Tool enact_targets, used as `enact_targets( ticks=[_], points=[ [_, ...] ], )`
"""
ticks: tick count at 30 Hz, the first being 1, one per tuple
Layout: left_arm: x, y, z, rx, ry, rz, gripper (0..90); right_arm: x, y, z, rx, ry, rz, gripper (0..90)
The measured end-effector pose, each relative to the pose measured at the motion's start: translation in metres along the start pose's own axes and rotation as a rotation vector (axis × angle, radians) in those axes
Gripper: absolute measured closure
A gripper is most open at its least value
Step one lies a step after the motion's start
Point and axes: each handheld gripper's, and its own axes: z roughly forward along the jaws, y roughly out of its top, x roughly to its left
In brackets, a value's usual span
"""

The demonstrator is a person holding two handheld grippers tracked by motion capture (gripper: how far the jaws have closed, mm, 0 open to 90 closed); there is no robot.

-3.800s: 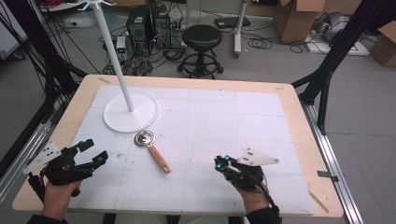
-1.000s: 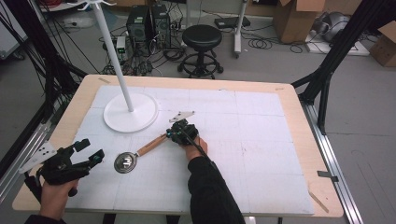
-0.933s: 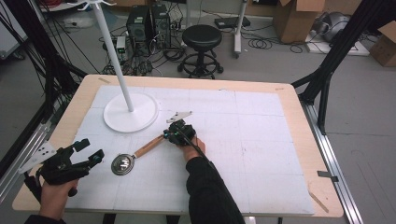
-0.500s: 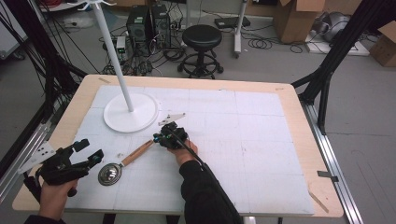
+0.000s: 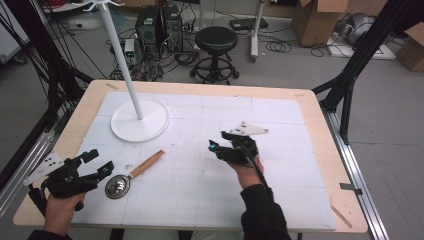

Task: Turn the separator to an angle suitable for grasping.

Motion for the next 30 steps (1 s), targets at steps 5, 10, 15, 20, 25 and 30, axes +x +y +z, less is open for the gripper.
enact_targets(
  ticks=[5, 10, 15, 20, 25, 30],
  points=[
    [-0.001, 0.0, 0.003, 0.018, -0.005, -0.007, 21.3, -0.019, -0.021, -0.056, -0.059, -0.075, 0.017, 19.2],
    [-0.004, 0.001, 0.006, 0.016, -0.02, 0.009, 21.1, -0.033, -0.045, -0.099, -0.101, -0.15, 0.055, 16.6],
    [-0.004, 0.002, 0.011, 0.018, -0.028, 0.011, 21.0, -0.037, -0.064, -0.131, -0.125, -0.213, 0.082, 16.3],
    [-0.004, 0.002, 0.01, 0.013, -0.037, 0.013, 21.0, -0.035, -0.075, -0.157, -0.159, -0.27, 0.095, 16.3],
    [-0.002, 0.003, 0.012, 0.013, -0.042, 0.008, 20.4, -0.035, -0.081, -0.172, -0.179, -0.316, 0.109, 16.3],
    [-0.004, 0.002, 0.013, 0.015, -0.034, 0.01, 18.2, -0.039, -0.084, -0.174, -0.165, -0.341, 0.118, 16.3]
  ],
)
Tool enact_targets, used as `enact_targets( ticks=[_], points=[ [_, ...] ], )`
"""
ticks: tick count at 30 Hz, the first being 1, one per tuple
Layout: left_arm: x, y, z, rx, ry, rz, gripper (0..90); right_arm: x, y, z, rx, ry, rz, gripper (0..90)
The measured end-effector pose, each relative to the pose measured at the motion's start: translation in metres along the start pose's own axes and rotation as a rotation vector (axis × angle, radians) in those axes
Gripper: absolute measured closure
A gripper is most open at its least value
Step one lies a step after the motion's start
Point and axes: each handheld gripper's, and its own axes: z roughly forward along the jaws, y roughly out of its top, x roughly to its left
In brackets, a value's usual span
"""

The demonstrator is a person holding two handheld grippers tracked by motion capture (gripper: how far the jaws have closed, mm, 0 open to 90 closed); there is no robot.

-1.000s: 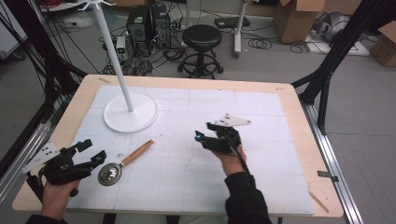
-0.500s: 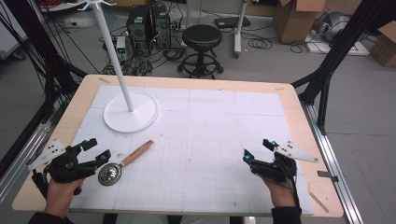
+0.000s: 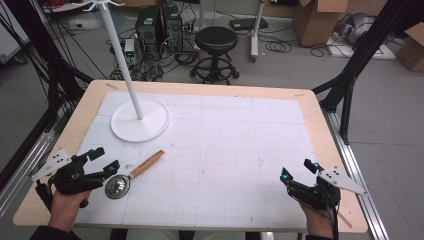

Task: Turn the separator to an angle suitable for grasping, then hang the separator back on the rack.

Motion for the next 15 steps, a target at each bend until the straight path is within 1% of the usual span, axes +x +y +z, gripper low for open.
enact_targets(
  ticks=[6, 15],
  points=[
    [-0.0032, -0.0007, 0.0033, 0.021, -0.002, 0.021, 18.2, -0.0011, -0.0004, -0.0013, -0.004, -0.001, 0.002, 16.3],
    [-0.0033, 0.0005, 0.0079, 0.039, -0.012, 0.03, 17.7, -0.0003, -0.0002, -0.0003, 0.001, 0.004, 0.002, 16.3]
  ],
)
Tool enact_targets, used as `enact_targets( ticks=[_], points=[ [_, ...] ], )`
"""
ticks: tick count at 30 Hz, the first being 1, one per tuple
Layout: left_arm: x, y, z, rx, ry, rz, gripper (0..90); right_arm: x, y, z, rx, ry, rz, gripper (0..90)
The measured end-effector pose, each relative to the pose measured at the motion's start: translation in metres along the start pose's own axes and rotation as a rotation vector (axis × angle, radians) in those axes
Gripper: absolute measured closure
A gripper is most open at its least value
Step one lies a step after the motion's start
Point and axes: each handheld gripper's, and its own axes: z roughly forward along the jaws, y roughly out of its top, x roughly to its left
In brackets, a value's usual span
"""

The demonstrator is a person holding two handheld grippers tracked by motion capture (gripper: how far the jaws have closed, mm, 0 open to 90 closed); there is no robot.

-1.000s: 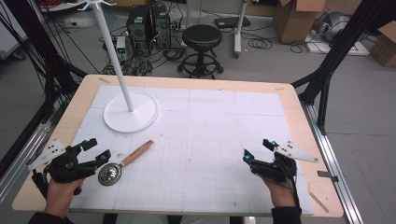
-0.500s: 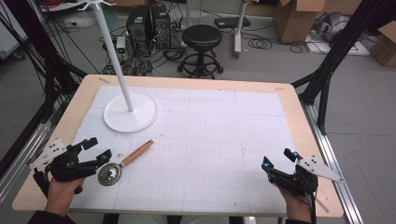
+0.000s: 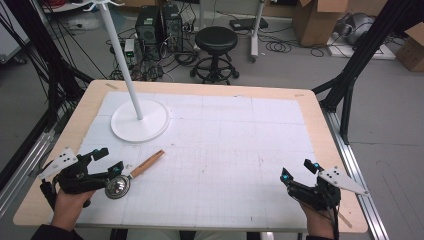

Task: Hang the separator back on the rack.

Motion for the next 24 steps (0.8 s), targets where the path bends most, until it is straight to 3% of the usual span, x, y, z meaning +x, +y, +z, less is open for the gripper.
enact_targets(
  ticks=[5, 6, 12, 15, 17, 23, 24],
  points=[
    [-0.001, 0.001, 0.001, 0.01, 0.005, 0.006, 17.6, 0.0, 0.001, 0.001, 0.001, 0.004, 0.002, 16.3],
    [-0.001, 0.002, 0.001, 0.008, -0.009, 0.006, 17.7, 0.0, 0.001, 0.003, 0.0, 0.007, 0.0, 16.3],
    [0.0, 0.007, 0.015, 0.058, -0.006, 0.029, 19.6, 0.003, 0.0, 0.009, 0.023, 0.039, -0.022, 16.3],
    [0.001, 0.008, 0.024, 0.076, -0.034, -0.017, 19.7, 0.001, -0.001, 0.008, 0.021, 0.043, -0.008, 16.3],
    [0.001, 0.01, 0.029, 0.096, -0.042, 0.009, 19.6, 0.0, -0.001, 0.009, 0.018, 0.043, 0.006, 16.3],
    [0.004, 0.012, 0.046, 0.17, -0.077, 0.033, 23.0, 0.0, -0.001, 0.009, 0.021, 0.044, 0.012, 16.3],
    [0.003, 0.012, 0.054, 0.209, -0.082, 0.057, 23.2, 0.0, -0.001, 0.009, 0.018, 0.044, 0.009, 16.4]
  ],
)
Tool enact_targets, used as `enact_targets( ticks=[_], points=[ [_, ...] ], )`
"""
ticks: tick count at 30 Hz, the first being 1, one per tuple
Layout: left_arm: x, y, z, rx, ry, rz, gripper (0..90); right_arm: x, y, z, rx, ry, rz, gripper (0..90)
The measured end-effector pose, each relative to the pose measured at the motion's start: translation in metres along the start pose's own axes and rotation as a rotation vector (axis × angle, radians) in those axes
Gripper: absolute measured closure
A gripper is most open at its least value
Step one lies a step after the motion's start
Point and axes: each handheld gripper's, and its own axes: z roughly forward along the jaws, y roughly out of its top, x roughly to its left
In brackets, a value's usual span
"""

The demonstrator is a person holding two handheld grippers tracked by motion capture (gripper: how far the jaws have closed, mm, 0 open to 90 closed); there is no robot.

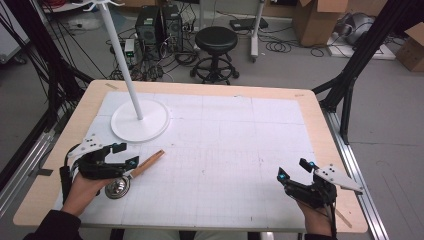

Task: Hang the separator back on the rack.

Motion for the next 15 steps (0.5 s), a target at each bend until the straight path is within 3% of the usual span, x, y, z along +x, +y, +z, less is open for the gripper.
enact_targets(
  ticks=[4, 8, 11, 15],
  points=[
    [-0.003, 0.001, 0.022, 0.104, -0.007, 0.055, 25.8, -0.001, -0.001, -0.001, 0.001, -0.002, 0.009, 16.4],
    [-0.004, 0.0, 0.037, 0.162, -0.013, 0.059, 26.8, -0.002, -0.001, -0.002, 0.0, -0.004, 0.014, 16.3],
    [-0.002, -0.003, 0.044, 0.196, -0.017, 0.038, 29.2, -0.002, -0.001, -0.001, 0.002, 0.0, 0.009, 16.4],
    [0.003, -0.006, 0.05, 0.25, 0.007, 0.036, 30.2, -0.001, -0.001, -0.001, 0.005, 0.004, 0.007, 16.4]
  ],
)
